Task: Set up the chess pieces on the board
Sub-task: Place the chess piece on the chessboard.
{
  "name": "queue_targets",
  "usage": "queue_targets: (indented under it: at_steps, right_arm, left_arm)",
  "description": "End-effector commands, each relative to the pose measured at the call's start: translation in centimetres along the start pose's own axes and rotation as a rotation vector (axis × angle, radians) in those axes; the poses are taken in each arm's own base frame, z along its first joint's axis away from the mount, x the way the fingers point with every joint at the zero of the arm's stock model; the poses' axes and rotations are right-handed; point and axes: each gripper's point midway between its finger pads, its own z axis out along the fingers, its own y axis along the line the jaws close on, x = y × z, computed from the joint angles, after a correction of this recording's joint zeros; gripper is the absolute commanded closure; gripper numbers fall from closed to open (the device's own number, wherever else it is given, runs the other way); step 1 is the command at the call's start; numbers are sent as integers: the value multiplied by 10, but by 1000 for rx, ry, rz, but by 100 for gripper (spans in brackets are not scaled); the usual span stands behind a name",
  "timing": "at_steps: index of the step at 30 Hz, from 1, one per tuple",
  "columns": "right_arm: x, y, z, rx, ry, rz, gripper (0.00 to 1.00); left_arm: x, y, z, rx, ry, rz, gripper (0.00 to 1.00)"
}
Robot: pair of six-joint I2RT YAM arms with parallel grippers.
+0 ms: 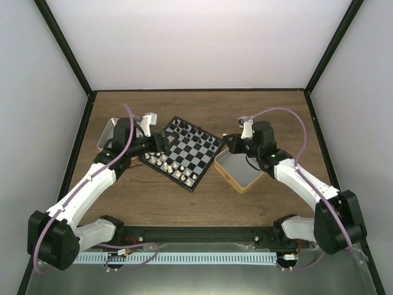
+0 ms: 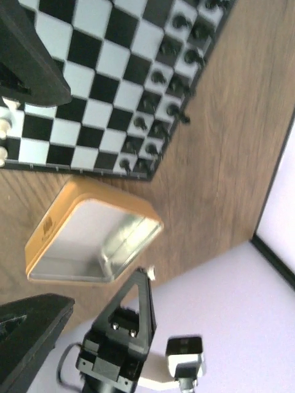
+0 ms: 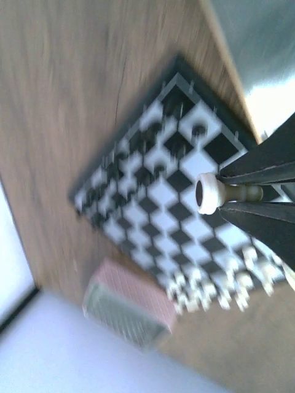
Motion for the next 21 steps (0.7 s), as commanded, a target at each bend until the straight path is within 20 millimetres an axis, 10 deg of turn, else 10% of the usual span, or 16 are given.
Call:
queue_targets:
  at_steps: [1,12,21]
  right_arm:
    - [-2,101,-33,-516,-21,-248,99]
    - [20,181,-44,-821,86,-506,99]
    - [17,192,-28,-818,100,-517,99]
  left_arm:
    - [-12,-50,-12,259,-24,-29,7]
    - [4,-81,-14,456,85,-153,2]
    - [30,-71,10,422,231,-312,39]
